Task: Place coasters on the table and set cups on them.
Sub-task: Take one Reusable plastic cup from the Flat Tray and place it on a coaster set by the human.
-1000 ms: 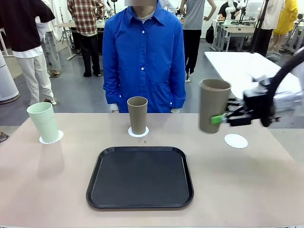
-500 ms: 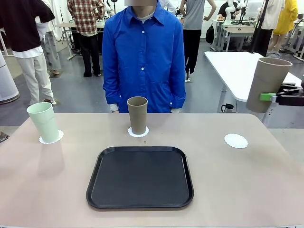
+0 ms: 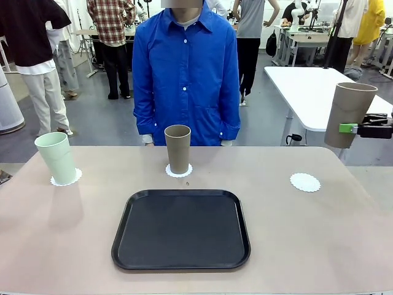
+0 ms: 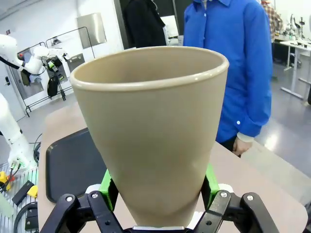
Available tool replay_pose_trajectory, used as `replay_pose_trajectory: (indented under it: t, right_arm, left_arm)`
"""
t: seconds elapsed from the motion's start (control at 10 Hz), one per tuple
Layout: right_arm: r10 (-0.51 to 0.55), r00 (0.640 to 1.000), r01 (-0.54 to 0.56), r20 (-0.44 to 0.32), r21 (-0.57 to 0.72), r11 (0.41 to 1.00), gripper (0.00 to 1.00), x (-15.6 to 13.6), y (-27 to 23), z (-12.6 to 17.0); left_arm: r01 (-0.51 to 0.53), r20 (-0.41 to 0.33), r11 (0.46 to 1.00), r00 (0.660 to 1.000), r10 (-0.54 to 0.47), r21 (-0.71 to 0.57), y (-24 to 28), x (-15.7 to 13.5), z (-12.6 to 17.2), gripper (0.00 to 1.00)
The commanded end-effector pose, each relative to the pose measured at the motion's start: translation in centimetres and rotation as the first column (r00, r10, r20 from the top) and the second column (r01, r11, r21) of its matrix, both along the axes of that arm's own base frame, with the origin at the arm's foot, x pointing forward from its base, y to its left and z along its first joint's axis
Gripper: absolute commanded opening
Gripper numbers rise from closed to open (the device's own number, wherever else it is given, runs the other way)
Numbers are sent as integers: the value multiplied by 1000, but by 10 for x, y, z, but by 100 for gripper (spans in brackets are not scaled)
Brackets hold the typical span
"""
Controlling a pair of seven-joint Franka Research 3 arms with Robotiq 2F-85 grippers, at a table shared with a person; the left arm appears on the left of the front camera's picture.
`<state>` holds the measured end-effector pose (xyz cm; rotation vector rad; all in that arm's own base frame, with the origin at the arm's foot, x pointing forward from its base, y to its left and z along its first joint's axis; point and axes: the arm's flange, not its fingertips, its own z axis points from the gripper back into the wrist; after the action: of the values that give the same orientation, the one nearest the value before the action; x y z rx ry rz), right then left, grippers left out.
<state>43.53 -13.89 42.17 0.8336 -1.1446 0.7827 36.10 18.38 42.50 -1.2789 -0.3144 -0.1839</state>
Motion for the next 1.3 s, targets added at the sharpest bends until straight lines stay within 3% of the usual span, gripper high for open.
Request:
replay_pose_trajectory:
  t: [0.0, 0.2, 0.3, 0.5, 0.7, 1.2]
  right_arm:
    - [23, 1000, -23, 11, 5, 1000, 82, -7, 2, 5]
    - [7, 1000, -7, 8, 3, 1000, 82, -1, 1, 4]
    - [150, 988, -149, 39, -12, 989, 82, 22, -7, -7]
    - [240, 967, -243, 85, 40, 969, 82, 54, -14, -26]
    - [311, 944, -310, 113, -29, 950, 82, 70, -12, -51]
    - [386, 922, -381, 31, -99, 919, 82, 92, 1, -115]
  left_arm:
    - [-1, 16, 1000, 1000, 1, -11, -2, -3, 1, 100]
    - [-1, 16, 1000, 1000, 1, -11, -2, -3, 1, 100]
    - [-1, 16, 1000, 1000, 1, -11, -2, -3, 1, 100]
    - [-1, 16, 1000, 1000, 1, -11, -2, -3, 1, 100]
    - [-1, 16, 1000, 1000, 1, -11, -2, -3, 1, 100]
    - [-1, 16, 1000, 1000, 1, -11, -2, -3, 1, 100]
